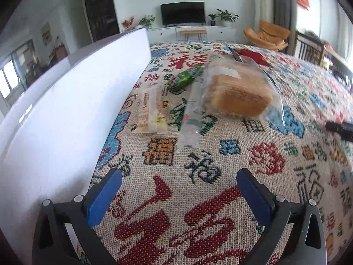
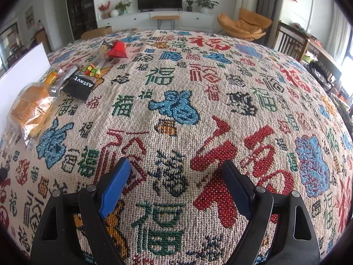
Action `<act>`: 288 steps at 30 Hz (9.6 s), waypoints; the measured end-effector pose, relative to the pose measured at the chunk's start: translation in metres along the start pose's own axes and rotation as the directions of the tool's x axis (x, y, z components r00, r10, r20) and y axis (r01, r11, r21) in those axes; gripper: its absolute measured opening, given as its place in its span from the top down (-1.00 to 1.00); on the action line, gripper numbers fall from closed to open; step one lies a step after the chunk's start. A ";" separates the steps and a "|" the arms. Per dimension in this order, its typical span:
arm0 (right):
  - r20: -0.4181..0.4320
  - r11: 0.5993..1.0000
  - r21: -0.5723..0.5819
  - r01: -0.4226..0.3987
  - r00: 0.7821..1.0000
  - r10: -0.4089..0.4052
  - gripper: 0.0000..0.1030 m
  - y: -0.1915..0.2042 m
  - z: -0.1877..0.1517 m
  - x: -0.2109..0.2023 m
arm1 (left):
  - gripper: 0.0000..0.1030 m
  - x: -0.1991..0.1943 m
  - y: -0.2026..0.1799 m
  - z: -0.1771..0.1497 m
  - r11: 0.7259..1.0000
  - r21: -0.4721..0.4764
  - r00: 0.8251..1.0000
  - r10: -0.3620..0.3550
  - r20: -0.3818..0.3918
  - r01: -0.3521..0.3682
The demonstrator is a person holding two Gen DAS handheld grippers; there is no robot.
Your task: Organize snacks
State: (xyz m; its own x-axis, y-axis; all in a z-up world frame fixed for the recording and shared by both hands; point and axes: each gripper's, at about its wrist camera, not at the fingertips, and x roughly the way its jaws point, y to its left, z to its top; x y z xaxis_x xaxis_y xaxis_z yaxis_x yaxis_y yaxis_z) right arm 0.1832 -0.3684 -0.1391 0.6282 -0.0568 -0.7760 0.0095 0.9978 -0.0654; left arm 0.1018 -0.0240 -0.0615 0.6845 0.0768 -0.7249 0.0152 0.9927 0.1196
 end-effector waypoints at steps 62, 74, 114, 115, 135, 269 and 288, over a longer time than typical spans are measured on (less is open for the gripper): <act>-0.247 0.980 -0.062 -0.189 0.954 0.168 -0.68 0.152 0.140 0.096 | -1.00 0.014 0.005 0.000 0.994 -0.069 0.995 -0.084 -0.055 0.080; -0.217 0.982 -0.082 -0.173 0.964 0.152 -0.44 0.151 0.137 0.092 | -1.00 0.013 0.005 0.000 0.994 -0.069 0.995 -0.084 -0.055 0.080; -0.011 1.000 0.014 -0.025 1.000 0.025 -0.79 -0.033 0.023 0.015 | -1.00 0.014 0.005 0.000 0.994 -0.069 0.995 -0.084 -0.053 0.081; -0.011 1.000 0.013 -0.023 1.000 0.024 -0.79 -0.033 0.023 0.015 | -1.00 0.014 0.005 0.000 0.994 -0.069 0.995 -0.084 -0.053 0.080; -0.011 0.999 0.018 -0.030 0.999 0.030 -0.80 -0.035 0.021 0.015 | -1.00 0.014 0.005 0.000 0.994 -0.069 0.995 -0.085 -0.052 0.081; -0.011 0.999 0.017 -0.031 0.999 0.032 -0.80 -0.036 0.021 0.014 | -1.00 0.014 0.005 0.000 0.994 -0.069 0.995 -0.086 -0.048 0.082; -0.011 0.999 0.018 -0.033 0.999 0.034 -0.82 -0.042 0.015 0.015 | -1.00 0.014 0.008 0.000 0.992 -0.073 0.993 -0.108 -0.052 0.105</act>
State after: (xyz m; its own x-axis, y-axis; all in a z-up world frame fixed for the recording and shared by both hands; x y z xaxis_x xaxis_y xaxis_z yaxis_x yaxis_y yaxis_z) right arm 0.2044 -0.4107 -0.1385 0.6193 -0.0237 -0.7848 0.0029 0.9996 -0.0279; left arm 0.1112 -0.0154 -0.0706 0.6401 -0.0266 -0.7679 0.0332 0.9994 -0.0070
